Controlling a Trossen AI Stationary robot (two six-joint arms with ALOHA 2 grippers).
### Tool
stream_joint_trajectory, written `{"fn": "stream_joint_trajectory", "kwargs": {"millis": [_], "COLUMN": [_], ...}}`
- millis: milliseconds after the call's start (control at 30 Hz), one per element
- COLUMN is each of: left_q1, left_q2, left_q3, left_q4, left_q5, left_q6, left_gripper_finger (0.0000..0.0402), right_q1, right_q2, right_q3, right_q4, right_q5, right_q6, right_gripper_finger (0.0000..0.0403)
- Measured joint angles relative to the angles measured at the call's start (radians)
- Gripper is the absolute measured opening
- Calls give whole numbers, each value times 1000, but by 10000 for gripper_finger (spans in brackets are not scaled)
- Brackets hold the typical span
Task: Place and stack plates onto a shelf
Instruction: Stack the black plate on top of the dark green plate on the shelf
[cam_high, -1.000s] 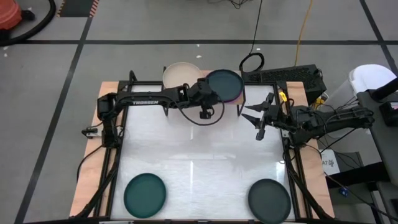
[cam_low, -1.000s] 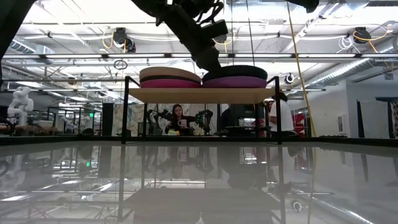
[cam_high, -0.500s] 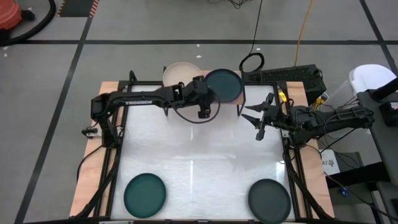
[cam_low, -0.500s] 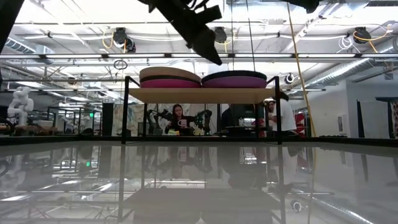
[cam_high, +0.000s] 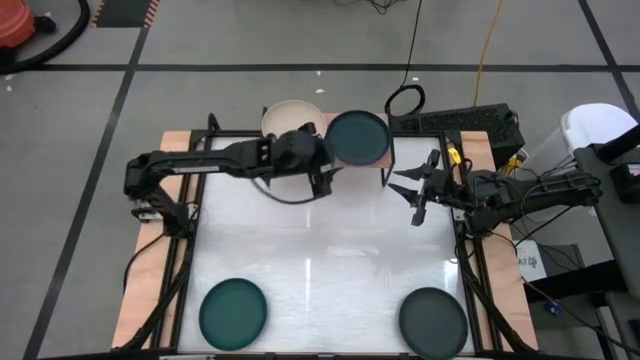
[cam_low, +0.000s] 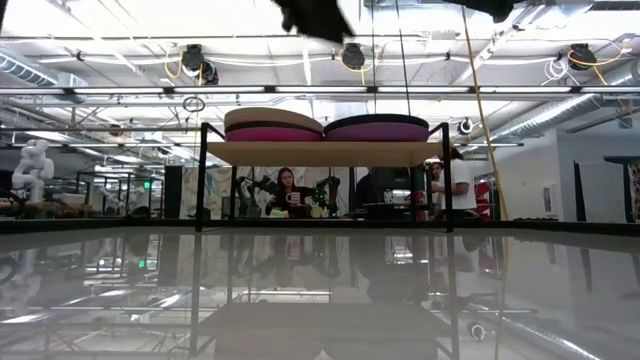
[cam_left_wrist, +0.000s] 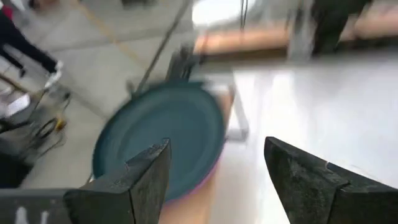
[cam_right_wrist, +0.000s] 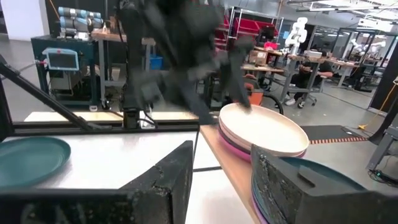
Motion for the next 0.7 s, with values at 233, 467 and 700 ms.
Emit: {"fn": "stream_joint_trajectory", "kwargs": {"millis": [233,467,700], "left_q1": [-162,-268,-275], "left_q2": [-99,-166,-256], "left_q3": [-33,-275,-585], "left_q4": [113,398,807], "left_q5": [-24,-76,-159], "left_q6": [-40,-42,-74], "left_gripper_finger": [262,262,262], "right_q1": [0,0,0], "right_q2": [0,0,0], "right_q3": [0,0,0], "right_q4": [-68,-158,-183], "right_q5": [-2,-100,-107], "right_q6": [42,119,155], "right_gripper_finger": [144,144,144]}}
